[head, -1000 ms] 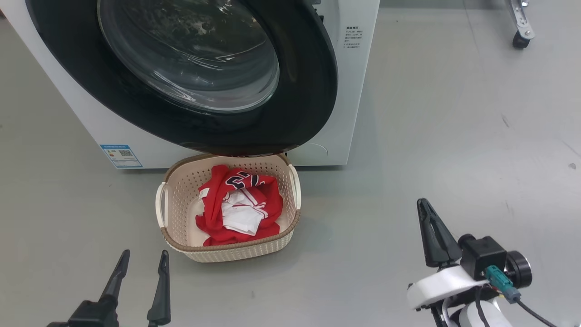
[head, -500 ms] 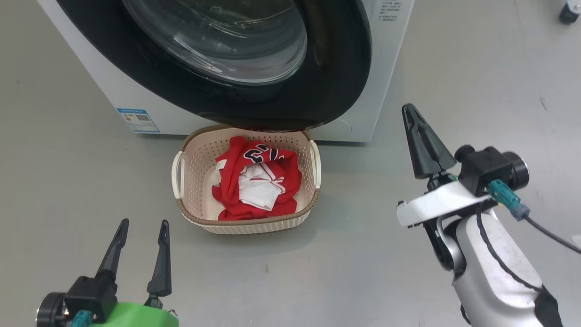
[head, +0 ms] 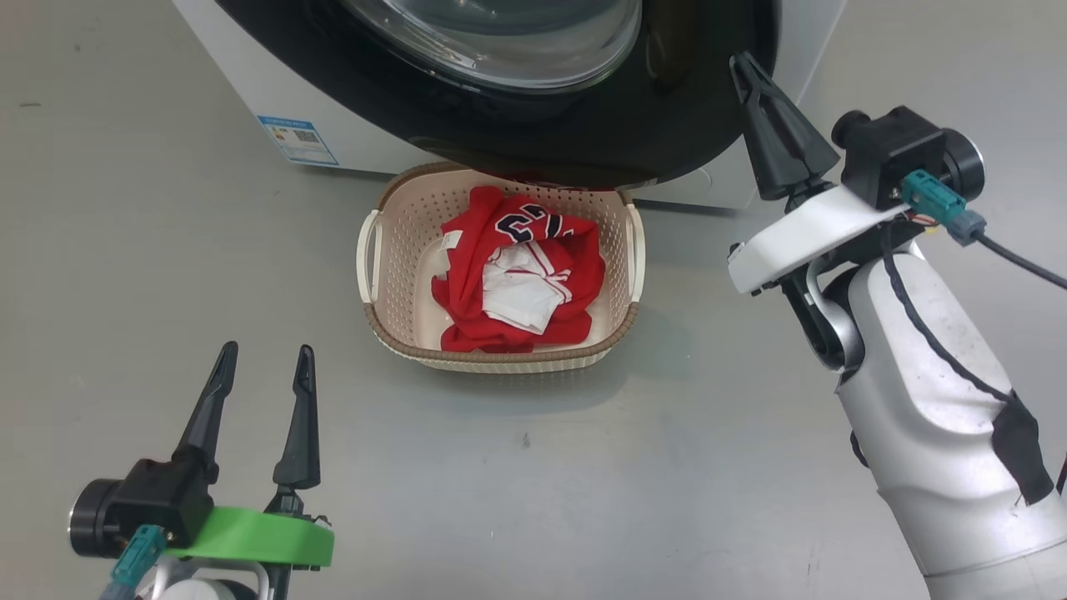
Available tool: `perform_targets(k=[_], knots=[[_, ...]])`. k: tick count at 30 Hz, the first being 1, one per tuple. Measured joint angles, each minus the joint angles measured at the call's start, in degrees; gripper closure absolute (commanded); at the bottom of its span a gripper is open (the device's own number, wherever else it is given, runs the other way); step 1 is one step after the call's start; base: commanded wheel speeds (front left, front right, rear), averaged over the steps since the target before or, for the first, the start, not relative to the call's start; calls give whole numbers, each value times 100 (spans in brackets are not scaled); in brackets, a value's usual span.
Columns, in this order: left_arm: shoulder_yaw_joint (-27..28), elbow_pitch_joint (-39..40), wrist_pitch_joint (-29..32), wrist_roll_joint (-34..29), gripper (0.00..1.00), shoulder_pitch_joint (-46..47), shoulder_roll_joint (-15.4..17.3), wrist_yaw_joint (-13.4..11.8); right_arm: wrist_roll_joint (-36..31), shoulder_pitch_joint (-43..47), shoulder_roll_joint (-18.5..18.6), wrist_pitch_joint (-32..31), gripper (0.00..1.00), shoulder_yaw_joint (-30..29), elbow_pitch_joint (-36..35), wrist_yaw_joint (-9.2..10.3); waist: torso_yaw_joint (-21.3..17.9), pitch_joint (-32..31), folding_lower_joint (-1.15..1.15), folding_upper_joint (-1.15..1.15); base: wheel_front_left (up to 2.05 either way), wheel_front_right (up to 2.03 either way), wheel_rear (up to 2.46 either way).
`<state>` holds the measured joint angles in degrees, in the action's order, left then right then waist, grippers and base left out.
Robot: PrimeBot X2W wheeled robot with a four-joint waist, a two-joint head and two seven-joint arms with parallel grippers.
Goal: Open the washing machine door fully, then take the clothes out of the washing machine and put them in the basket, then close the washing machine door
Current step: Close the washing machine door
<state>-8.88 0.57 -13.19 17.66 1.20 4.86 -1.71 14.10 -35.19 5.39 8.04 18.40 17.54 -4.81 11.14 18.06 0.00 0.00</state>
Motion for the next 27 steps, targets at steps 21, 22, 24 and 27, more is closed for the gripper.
perform_targets(k=[21, 22, 24, 27], knots=[[18, -241, -59, 48, 0, 446, -45, 113, 102, -1290, 91, 9, 100, -163, 1128, -120, 273, 533, 0, 0, 0, 0, 0], [1, -240, -59, 48, 0, 463, -47, 143, 104, -1362, 100, 9, 100, -189, 1173, -120, 281, 553, 0, 0, 0, 0, 0], [-41, -241, -78, 48, 0, 494, -53, 157, 207, -1507, 104, 9, 100, -287, 1254, -126, 302, 599, 0, 0, 0, 0, 0], [-77, -238, -101, 48, 0, 531, -67, 186, 272, -1748, 160, -1, 100, -350, 1386, -126, 339, 679, 0, 0, 0, 0, 0]])
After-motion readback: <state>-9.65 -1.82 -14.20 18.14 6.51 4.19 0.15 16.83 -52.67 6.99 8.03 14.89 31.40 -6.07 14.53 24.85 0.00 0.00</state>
